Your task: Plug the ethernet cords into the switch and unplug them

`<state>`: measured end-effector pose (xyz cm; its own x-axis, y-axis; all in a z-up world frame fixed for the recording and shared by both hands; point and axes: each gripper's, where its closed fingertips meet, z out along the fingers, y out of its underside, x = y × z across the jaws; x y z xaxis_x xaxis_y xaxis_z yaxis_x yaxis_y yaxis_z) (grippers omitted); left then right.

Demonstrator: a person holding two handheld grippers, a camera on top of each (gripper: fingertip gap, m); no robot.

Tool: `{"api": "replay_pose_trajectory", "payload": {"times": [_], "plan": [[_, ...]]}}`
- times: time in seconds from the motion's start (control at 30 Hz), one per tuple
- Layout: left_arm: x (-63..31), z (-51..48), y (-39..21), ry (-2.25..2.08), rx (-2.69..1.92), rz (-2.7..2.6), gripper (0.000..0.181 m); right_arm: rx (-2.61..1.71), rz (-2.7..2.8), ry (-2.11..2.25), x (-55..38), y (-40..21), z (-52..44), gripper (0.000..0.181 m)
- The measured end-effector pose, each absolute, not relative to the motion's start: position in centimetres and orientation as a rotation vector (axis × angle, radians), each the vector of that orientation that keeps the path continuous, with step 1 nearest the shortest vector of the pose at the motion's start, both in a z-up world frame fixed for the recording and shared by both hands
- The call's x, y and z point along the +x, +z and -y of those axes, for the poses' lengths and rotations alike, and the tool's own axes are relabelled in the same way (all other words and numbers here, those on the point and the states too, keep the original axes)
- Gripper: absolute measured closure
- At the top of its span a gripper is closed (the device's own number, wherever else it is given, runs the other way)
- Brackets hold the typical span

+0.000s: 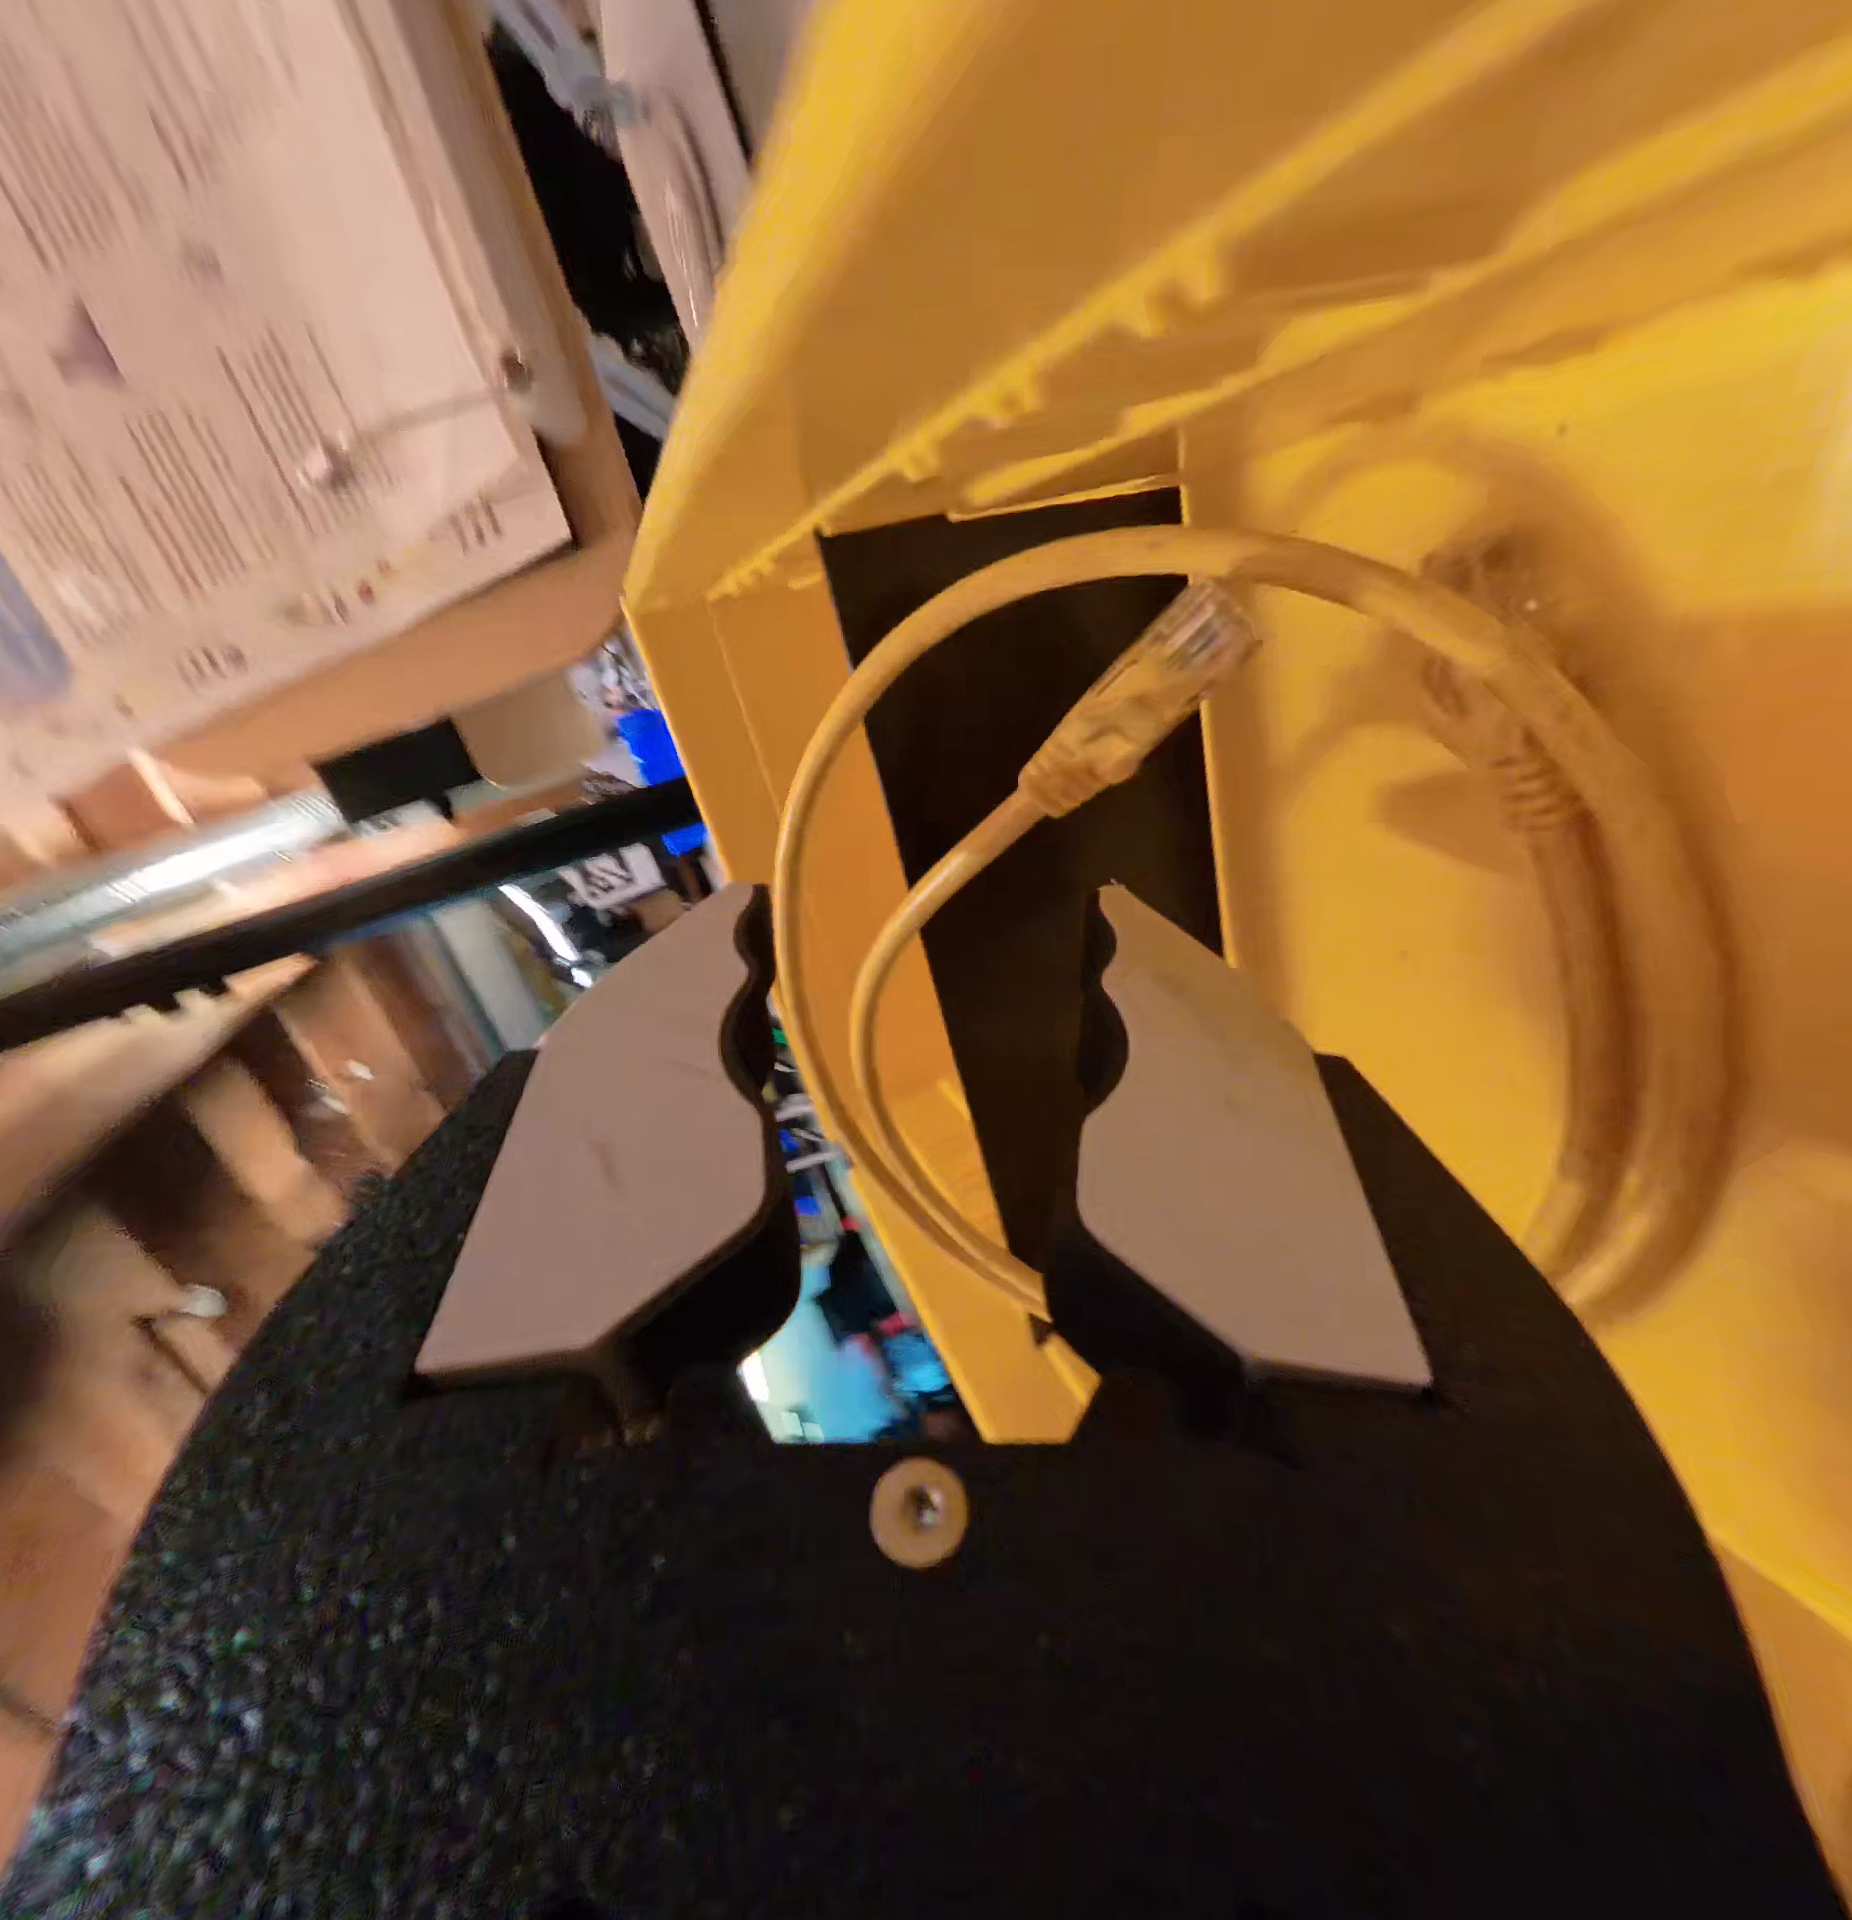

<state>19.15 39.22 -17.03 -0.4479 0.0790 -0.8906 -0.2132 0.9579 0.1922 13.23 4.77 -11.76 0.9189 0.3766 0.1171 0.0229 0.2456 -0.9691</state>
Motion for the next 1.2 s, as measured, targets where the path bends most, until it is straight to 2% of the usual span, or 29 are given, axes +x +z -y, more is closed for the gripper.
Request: {"api": "replay_pose_trajectory", "payload": {"times": [0.23, 0.37, 0.63, 0.83, 1.2], "plan": [[19.8, -39.2, -18.5, 0.446, 0.11, -2.018, 0.144, -1.315, 0.364, 0.247, 13.2, -11.9, -4.8, 0.118], [19.9, -38.9, -18.6, 0.421, 0.116, -2.029, 0.17, -1.324, 0.37, 0.245, 13.1, -12.0, -4.8, 0.118], [19.5, -39.4, -17.1, 0.426, -0.061, -2.091, 0.176, -1.324, 0.372, 0.245, 13.1, -12.0, -4.8, 0.118], [18.7, -40.1, -9.4, 0.345, -0.378, -1.974, 0.176, -1.318, 0.363, 0.241, 13.3, -11.9, -4.7, 0.119], [12.1, -35.4, 12.6, -0.158, -0.842, -1.512, 0.176, -1.255, 0.348, 0.253, 13.5, -10.8, -3.7, 0.118]]}}
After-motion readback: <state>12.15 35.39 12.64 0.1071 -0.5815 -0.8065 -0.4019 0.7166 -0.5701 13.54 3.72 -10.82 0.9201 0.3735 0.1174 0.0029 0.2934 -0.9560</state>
